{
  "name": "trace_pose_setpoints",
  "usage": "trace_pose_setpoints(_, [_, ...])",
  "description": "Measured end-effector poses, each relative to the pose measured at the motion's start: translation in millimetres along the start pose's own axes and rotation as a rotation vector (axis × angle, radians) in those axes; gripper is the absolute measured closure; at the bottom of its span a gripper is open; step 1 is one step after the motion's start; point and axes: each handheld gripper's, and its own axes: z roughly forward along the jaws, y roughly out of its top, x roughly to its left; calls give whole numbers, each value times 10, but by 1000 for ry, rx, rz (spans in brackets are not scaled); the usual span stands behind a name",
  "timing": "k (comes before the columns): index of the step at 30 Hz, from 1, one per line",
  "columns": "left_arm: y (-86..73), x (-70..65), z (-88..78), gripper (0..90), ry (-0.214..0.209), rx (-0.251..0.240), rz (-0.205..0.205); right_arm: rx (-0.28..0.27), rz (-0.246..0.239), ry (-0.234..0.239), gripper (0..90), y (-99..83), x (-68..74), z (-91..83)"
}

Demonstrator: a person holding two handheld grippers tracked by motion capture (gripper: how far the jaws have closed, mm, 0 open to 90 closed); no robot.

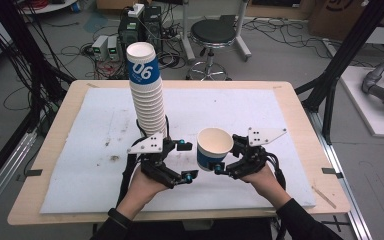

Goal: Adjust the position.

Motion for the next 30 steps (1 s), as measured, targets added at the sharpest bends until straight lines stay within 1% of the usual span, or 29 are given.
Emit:
trace_pose_setpoints(4, [-25, -20, 79, 108, -9, 22, 10, -13, 11, 6, 265, 17, 1, -7])
trace_pose_setpoints(6, [-26, -32, 110, 108, -13, 18, 13, -14, 21, 3, 265, 18, 0, -10])
trace_pose_setpoints(7, [-26, -35, 122, 108, -14, 16, 12, -11, 28, 10, 265, 17, 2, -10])
trace_pose_setpoints(8, [-26, -34, 133, 108, -13, 17, 16, -11, 23, 6, 265, 15, 0, -6])
trace_pose_setpoints(11, [-31, -31, 172, 108, -3, 14, 13, -10, 39, 15, 265, 9, 10, 7])
trace_pose_setpoints(16, [-39, -37, 219, 108, -1, 19, 8, 4, 30, 26, 265, 0, 46, 64])
trace_pose_setpoints(18, [-41, -40, 226, 113, 6, 27, 8, 12, 24, 25, 265, -3, 62, 83])
trace_pose_setpoints(19, [-44, -40, 230, 115, 1, 30, 5, 13, 25, 26, 265, -4, 67, 94])
trace_pose_setpoints(21, [-45, -42, 236, 132, 2, 27, 4, 15, 25, 24, 265, -6, 76, 105])
trace_pose_setpoints(22, [-44, -44, 234, 138, -6, 25, 4, 14, 24, 28, 265, -6, 79, 114])
trace_pose_setpoints(27, [-40, -49, 221, 264, -14, 33, 11, 23, 22, 27, 264, -17, 83, 130])
trace_pose_setpoints(28, [-41, -54, 222, 277, -19, 32, 9, 21, 22, 25, 265, -17, 83, 134])
trace_pose_setpoints(30, [-40, -59, 222, 295, -16, 33, 9, 20, 17, 24, 265, -20, 77, 135])
